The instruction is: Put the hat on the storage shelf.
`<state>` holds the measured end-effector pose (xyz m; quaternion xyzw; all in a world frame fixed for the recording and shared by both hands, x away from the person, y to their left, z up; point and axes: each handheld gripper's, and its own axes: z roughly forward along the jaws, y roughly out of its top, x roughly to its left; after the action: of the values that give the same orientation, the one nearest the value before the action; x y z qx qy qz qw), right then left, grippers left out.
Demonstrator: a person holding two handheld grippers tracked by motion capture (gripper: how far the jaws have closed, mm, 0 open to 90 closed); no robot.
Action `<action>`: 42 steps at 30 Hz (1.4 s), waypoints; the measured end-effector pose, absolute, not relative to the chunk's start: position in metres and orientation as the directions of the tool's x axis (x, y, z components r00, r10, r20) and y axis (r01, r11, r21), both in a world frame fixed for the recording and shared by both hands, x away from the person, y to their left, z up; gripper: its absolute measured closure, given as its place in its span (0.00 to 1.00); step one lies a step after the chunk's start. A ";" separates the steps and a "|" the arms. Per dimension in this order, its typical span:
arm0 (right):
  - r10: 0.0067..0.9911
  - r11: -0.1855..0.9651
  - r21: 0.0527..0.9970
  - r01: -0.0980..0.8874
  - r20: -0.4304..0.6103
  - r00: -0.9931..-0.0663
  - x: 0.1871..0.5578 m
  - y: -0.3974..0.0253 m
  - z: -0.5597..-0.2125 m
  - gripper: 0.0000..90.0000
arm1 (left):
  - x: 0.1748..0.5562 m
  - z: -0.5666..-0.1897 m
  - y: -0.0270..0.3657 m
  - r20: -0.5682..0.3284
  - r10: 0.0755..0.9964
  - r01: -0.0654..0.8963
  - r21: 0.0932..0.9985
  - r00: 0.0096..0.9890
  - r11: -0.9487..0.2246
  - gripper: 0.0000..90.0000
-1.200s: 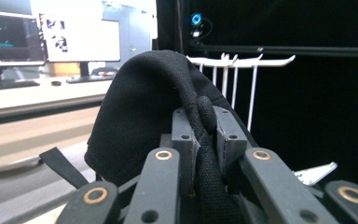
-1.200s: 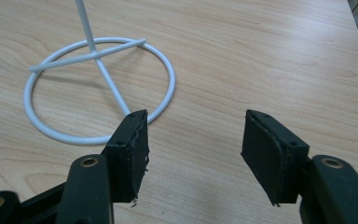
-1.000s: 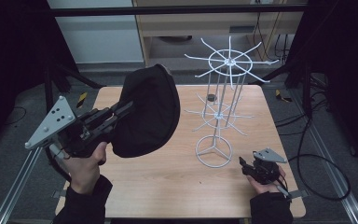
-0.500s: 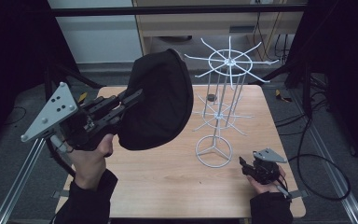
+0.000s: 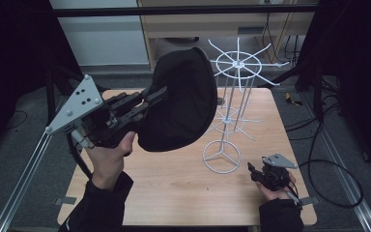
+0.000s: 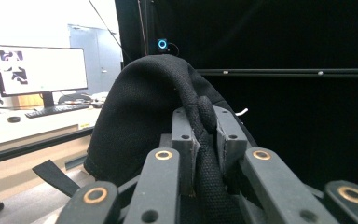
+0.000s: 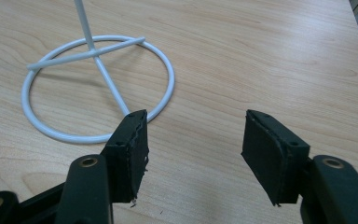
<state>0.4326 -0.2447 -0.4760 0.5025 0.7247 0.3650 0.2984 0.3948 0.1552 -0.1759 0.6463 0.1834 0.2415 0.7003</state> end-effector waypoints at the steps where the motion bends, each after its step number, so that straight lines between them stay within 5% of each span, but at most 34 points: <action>1: 0.947 0.226 0.829 0.512 -0.063 -0.315 0.432 -0.245 -0.476 0.45 | 0.396 -0.176 0.153 0.055 0.574 -0.098 0.994 0.817 0.044 0.89; 42: 0.943 0.244 0.819 0.520 -0.075 -0.325 0.433 -0.243 -0.478 0.45 | 0.436 -0.251 0.125 -0.023 0.575 0.098 0.990 0.818 -0.098 0.86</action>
<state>0.4330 -0.2426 -0.4783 0.4999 0.7313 0.3577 0.2956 0.4365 0.1250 -0.2507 0.7163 0.2349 0.1899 0.6290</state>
